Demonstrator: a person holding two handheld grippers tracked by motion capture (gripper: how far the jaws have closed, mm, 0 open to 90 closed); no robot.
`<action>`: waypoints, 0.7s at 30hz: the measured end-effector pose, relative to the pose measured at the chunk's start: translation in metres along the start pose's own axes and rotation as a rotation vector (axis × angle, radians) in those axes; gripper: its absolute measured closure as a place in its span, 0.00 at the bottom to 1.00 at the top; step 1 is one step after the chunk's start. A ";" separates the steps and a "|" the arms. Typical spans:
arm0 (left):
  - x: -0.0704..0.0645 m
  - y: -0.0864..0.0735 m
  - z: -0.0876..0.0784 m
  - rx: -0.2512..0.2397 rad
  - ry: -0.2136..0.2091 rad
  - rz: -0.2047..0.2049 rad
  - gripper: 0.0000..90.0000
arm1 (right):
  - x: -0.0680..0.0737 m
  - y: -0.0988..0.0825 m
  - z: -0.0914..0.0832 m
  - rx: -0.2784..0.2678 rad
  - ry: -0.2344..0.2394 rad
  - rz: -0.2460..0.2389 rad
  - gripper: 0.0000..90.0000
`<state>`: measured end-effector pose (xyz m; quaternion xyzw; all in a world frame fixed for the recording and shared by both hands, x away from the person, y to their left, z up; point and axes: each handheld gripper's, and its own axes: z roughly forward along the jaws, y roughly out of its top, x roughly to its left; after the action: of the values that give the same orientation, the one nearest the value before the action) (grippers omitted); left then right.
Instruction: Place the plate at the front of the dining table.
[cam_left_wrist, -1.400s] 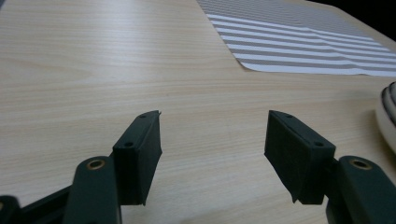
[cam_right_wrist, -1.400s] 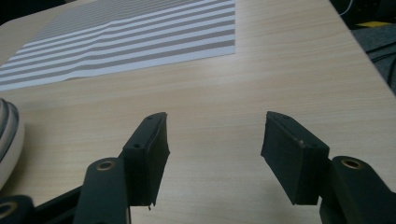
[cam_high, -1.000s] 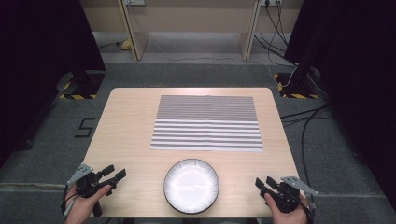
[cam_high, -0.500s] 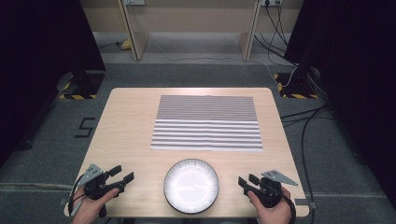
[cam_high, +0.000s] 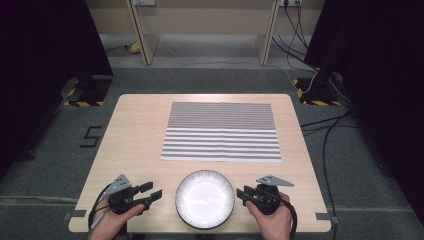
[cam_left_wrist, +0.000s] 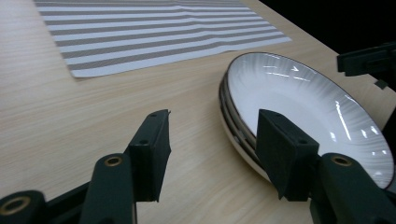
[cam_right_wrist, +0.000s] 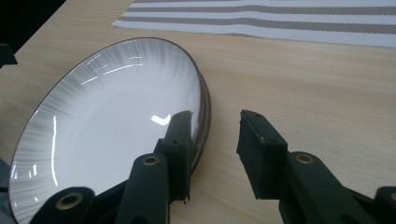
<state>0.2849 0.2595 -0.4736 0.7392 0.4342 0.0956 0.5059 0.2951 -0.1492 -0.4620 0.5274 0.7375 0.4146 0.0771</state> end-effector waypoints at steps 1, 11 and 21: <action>-0.002 0.000 0.003 0.010 -0.010 0.003 0.50 | 0.002 0.000 0.002 0.005 0.004 0.000 0.73; -0.015 -0.002 0.027 0.082 -0.048 0.015 0.50 | 0.009 0.004 0.015 0.065 0.002 -0.030 0.82; -0.020 -0.001 0.035 0.097 -0.055 0.017 0.50 | 0.011 0.007 0.018 0.100 0.002 -0.012 0.88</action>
<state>0.2925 0.2215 -0.4847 0.7689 0.4179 0.0584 0.4804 0.3057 -0.1294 -0.4652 0.5260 0.7605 0.3771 0.0524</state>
